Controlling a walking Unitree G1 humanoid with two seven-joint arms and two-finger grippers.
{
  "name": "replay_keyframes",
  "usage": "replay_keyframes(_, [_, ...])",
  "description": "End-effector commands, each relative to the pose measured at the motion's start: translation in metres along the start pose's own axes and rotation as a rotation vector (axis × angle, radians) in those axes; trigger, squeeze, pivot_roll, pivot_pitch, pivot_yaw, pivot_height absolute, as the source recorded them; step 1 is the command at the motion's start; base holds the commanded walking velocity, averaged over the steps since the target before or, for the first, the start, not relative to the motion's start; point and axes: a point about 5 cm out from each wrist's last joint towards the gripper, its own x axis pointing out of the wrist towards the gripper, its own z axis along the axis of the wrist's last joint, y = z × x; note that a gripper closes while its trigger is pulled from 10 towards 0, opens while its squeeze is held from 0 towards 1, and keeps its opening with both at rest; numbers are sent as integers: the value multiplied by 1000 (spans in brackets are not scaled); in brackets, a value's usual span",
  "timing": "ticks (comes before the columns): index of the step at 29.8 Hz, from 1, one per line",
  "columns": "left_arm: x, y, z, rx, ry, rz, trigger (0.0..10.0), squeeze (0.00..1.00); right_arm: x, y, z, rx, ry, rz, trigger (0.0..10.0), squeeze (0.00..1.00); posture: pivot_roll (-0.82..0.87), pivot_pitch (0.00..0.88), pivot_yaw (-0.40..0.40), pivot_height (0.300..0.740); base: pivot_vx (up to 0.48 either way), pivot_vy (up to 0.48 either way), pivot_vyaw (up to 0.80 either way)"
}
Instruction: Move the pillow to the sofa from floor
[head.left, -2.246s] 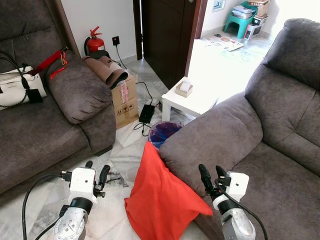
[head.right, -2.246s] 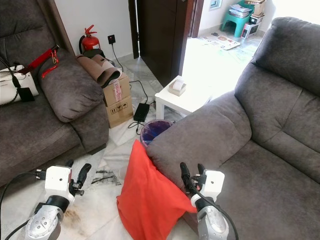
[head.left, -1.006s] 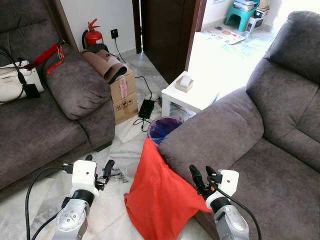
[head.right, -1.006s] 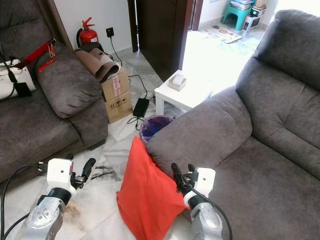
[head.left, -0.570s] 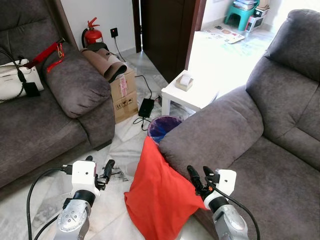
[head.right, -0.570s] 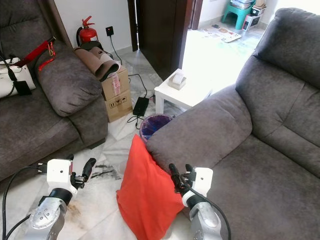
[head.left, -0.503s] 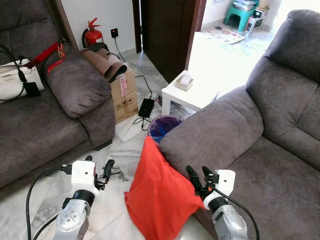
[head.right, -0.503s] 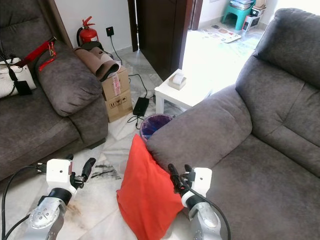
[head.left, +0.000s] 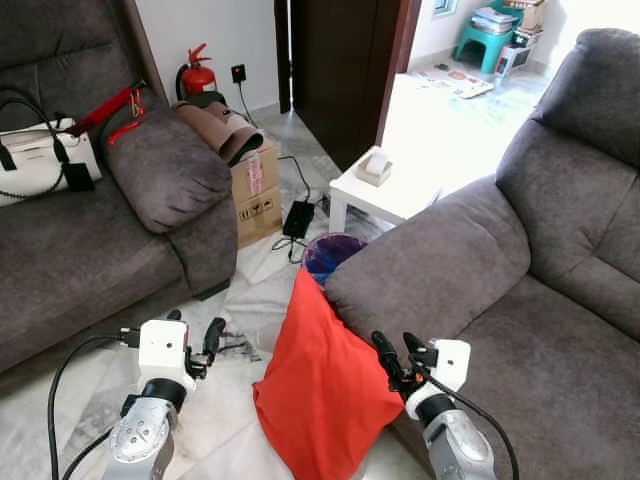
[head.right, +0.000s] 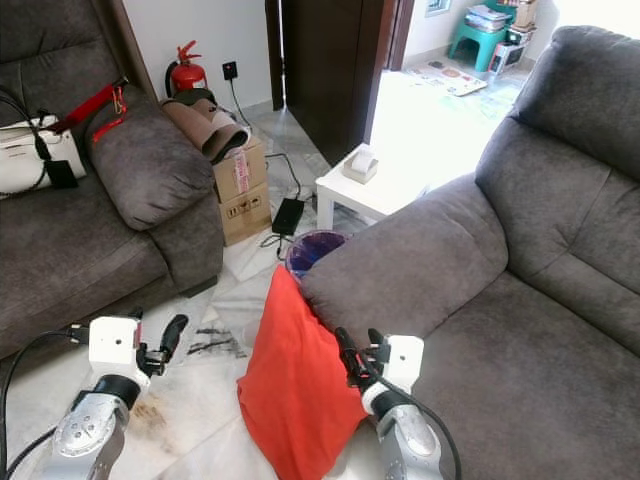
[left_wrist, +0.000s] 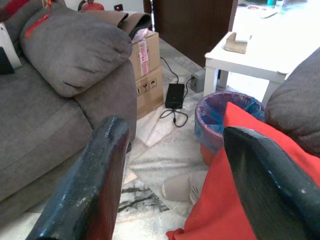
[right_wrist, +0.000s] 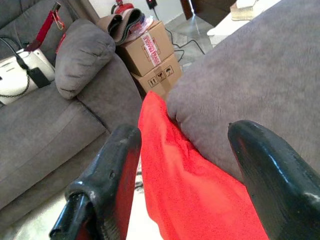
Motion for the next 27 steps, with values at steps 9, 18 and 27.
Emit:
replay_keyframes(9, [-7, 8, -7, 15, 39, 20, 10000, 0, -3, 0, -3, 5, 2, -2, 10000, 0, 86, 188, 3, 670, 0, 0, 0])
replay_keyframes(18, [-9, 9, -12, 46, 65, 21, 10000, 0, -4, -1, 0, 39, -31, -4, 10000, 0, 85, 189, 0, 670, 0, 0, 0])
replay_keyframes(27, [-26, 16, -37, 99, 150, 39, 10000, 0, -3, 0, 2, 34, -38, -5, 10000, 0, 81, 190, -4, 670, 0, 0, 0])
